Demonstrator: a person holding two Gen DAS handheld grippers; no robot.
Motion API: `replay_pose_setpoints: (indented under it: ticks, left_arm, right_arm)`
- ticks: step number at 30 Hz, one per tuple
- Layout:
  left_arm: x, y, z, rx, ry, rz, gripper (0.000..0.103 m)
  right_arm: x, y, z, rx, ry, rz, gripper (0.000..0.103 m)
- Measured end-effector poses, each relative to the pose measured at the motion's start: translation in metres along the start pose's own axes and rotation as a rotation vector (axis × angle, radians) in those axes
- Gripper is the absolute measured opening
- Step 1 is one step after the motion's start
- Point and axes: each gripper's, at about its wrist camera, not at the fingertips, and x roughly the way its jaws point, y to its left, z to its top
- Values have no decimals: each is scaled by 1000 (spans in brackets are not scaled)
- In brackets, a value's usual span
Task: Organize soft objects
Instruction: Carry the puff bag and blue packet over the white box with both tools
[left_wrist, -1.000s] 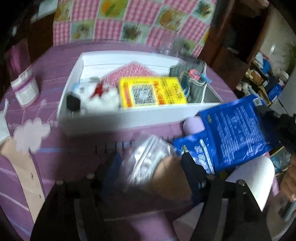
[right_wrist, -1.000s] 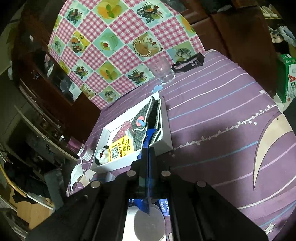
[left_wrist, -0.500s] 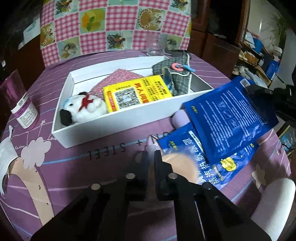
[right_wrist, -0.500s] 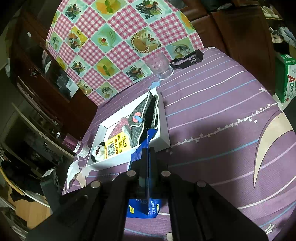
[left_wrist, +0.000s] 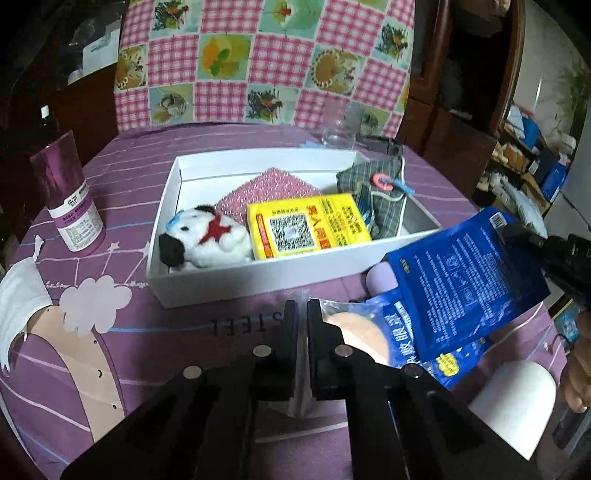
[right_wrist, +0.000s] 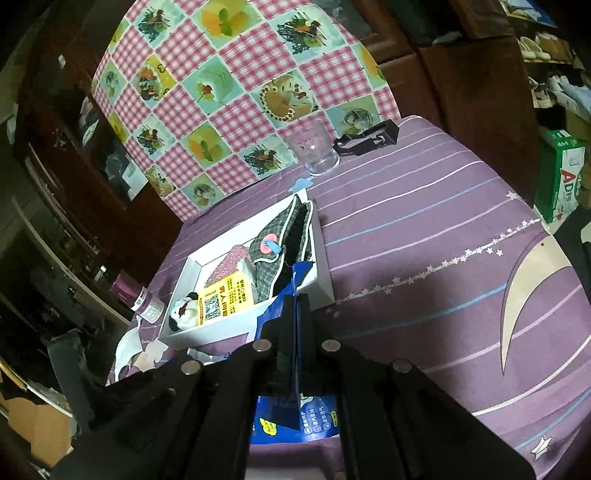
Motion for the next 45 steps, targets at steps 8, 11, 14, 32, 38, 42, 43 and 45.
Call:
replay_pose_setpoints:
  ticks: [8,11,14,32,38,42,43,45]
  left_arm:
    - [-20,-2,9,-10,-83,3,3]
    - [-24,-3,12,-4,-94,25,3]
    - [-29,-3,18,-21,-98,21,3]
    - [-53,8,66,-72,-160,77,3]
    - [-42,15,79,-101,-274,41,3]
    - [-12,29,84,-147,-251,50,3]
    - [1,31,83,-147,-226,72,3]
    - [22,35,77,-147,-176,102,3]
  right_arm:
    - [-28,7,13,15,-74,24,1]
    - [-33,14,23,30,-43,73,1]
    - [-38,26,36,13,-29,83,1]
    - [18,87,90,16,68,252,1]
    - [55,87,100,53,80,490,1]
    - [103,66,97,77,174,390,1]
    - [114,63,93,55,201,333,1]
    - [132,58,83,-29,236,180,1]
